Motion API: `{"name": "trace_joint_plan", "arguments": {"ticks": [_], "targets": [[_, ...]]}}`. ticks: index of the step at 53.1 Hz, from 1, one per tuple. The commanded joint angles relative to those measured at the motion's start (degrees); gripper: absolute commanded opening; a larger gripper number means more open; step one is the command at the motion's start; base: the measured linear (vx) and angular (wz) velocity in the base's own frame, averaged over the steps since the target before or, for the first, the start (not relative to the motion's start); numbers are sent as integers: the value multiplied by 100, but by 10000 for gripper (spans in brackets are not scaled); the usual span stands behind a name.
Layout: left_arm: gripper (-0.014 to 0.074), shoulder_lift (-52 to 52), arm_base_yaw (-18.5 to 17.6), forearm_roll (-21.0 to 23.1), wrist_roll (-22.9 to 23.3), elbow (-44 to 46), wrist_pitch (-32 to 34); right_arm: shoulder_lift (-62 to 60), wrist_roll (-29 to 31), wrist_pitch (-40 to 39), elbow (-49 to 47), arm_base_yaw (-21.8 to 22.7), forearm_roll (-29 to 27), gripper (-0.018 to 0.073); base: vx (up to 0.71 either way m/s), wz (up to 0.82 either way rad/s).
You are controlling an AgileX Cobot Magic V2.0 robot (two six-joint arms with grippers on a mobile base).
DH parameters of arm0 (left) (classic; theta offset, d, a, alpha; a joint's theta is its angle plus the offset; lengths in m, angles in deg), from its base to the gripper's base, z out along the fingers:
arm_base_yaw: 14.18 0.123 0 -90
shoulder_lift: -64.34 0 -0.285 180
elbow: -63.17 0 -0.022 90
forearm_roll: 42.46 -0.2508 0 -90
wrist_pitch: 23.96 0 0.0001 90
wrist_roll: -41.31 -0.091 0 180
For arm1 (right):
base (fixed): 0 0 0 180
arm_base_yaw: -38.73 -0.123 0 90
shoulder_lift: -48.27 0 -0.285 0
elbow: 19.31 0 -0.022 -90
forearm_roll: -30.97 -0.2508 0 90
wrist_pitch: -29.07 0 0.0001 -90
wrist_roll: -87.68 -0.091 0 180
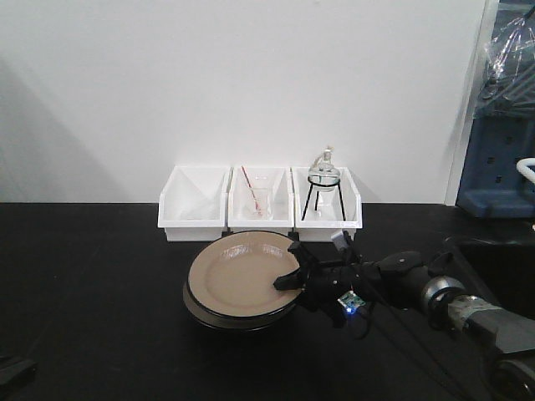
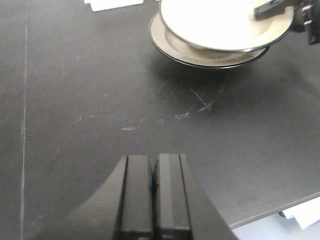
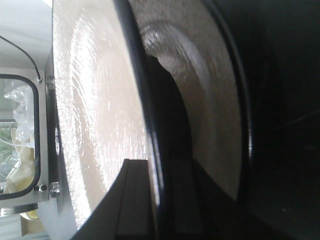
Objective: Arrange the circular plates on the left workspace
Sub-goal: 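Lower the plate onto the first plate, release, and withdraw the right gripper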
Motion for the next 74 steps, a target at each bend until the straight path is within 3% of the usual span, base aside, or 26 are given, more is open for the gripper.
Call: {"name": "trace_joint_plan", "arguments": {"ticks": [1, 10, 15, 28, 36, 52, 62, 74], "targets": [[0, -97, -39, 144, 4, 154, 172, -388, -66, -65, -320, -54, -509, -4, 0, 0], [0, -97, -39, 144, 4, 154, 172, -318, 6, -114, -333, -59, -495, 6, 0, 0], [0, -97, -39, 144, 4, 154, 172, -318, 223, -133, -333, -59, -525, 55, 0, 0], [0, -97, -39, 144, 4, 154, 151, -324, 543, -155, -333, -59, -534, 363, 0, 0], [0, -97, -39, 144, 4, 154, 122, -390, 1285, -276, -333, 18, -475, 508, 0, 0], [0, -97, -39, 144, 9, 154, 127, -514, 1265, 137, -333, 466, -514, 492, 0, 0], [0, -97, -39, 187, 15, 154, 124, -514, 1327, 507, -333, 510, -459, 458, 0, 0], [0, -97, -39, 187, 15, 154, 124, -681, 1288, 533, -333, 646, 420, 418, 0, 0]]}}
